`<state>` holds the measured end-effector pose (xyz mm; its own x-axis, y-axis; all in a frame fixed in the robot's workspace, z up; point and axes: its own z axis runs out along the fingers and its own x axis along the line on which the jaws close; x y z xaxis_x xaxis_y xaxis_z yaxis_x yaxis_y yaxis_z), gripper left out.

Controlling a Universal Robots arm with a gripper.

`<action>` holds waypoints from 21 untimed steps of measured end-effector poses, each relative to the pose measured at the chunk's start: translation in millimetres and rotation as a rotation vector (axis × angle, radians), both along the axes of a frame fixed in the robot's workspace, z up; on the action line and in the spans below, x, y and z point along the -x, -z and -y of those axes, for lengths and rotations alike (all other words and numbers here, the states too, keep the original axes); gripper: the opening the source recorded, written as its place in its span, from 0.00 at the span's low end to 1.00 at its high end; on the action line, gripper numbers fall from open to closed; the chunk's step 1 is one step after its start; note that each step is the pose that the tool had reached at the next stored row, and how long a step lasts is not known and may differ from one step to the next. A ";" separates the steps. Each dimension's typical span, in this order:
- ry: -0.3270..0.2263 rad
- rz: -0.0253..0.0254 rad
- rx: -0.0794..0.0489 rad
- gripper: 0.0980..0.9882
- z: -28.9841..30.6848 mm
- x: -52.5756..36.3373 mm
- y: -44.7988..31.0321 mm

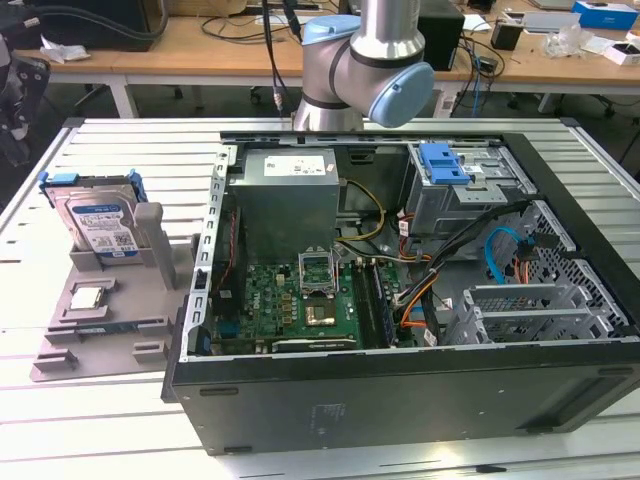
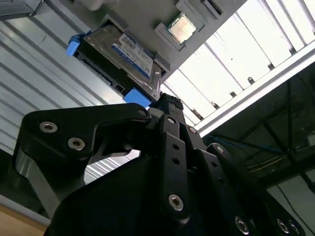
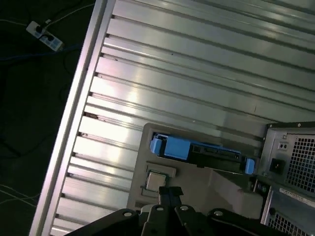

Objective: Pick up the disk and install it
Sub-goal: 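Pick up the disk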

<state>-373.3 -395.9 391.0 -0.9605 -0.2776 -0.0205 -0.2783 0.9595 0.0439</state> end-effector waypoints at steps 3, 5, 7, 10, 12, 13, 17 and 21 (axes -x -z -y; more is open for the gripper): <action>-0.067 0.0000 0.000 0.01 0.0 0.0 0.0; -0.153 0.0000 0.000 0.01 0.0 0.0 0.0; -0.186 0.0000 0.000 0.01 0.0 0.0 0.0; -0.289 0.0000 0.000 0.01 0.0 0.0 0.0; -0.332 0.0001 0.000 0.01 0.0 0.0 0.0; -0.366 -0.0001 0.000 0.01 0.0 0.0 0.0; -0.467 0.0000 0.000 0.01 0.0 0.0 0.0; -0.575 0.0000 0.000 0.01 0.0 0.0 0.0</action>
<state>-373.3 -395.9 391.0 -0.6552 -0.7552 -0.0205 -0.7552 0.6540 0.0439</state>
